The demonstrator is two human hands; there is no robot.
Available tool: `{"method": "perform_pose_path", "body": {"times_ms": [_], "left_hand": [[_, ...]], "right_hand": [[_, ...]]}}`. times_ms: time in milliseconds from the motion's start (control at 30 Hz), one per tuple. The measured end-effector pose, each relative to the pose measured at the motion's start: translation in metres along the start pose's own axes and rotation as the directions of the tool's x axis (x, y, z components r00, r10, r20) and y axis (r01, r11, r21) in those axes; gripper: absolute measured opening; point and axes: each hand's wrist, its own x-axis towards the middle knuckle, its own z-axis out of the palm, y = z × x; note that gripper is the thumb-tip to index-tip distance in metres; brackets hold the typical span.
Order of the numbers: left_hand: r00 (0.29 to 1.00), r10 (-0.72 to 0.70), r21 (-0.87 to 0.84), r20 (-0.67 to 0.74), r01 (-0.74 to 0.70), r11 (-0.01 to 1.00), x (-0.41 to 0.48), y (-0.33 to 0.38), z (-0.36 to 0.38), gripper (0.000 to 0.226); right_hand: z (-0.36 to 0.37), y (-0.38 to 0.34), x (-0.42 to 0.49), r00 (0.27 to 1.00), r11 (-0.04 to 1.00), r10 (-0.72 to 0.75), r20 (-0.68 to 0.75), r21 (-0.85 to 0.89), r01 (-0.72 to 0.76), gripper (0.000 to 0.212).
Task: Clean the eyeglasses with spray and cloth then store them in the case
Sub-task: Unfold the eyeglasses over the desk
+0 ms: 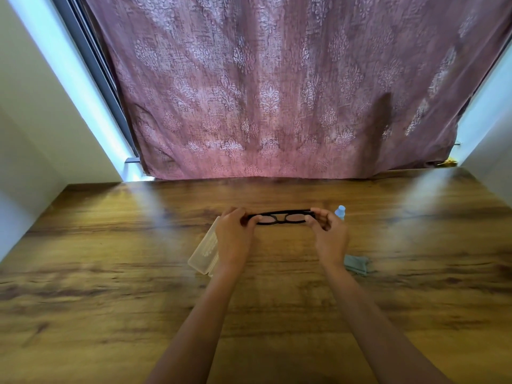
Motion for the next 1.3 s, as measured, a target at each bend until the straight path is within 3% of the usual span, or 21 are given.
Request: {"method": "perform_pose_path", "body": {"times_ms": [300,567,833,1067,1200,1300], "left_hand": [[0.981,0.176,0.119,-0.087,-0.165,0.979,-0.006,0.001,-0.004,0.012],[0.968,0.216,0.134,-0.127,-0.199,0.971,-0.007,0.006,-0.005,0.012],[0.983,0.040,0.028,-0.181,-0.036,0.999,-0.001,0.014,-0.011,0.014],[0.988,-0.006,-0.003,-0.151,0.005,1.000,-0.003,0.015,-0.012,0.015],[0.990,-0.015,-0.014,-0.141,0.013,1.000,-0.004,0.016,-0.012,0.014],[0.990,-0.037,-0.020,-0.137,0.034,0.999,-0.005,0.018,-0.015,0.014]], "right_hand": [[-0.005,-0.012,-0.008,1.000,0.999,0.005,-0.002,0.049,-0.005,0.011],[-0.010,-0.019,-0.011,1.000,1.000,-0.012,-0.001,0.012,0.012,0.011],[-0.013,-0.024,-0.011,0.997,0.995,-0.074,-0.003,-0.068,0.074,0.012],[-0.022,-0.022,-0.009,0.925,0.833,-0.333,0.182,-0.402,0.379,0.010],[-0.021,-0.027,-0.012,0.925,0.822,-0.347,0.153,-0.425,0.379,0.002],[-0.017,-0.033,-0.013,0.960,0.888,-0.275,0.053,-0.368,0.275,0.005]]}}
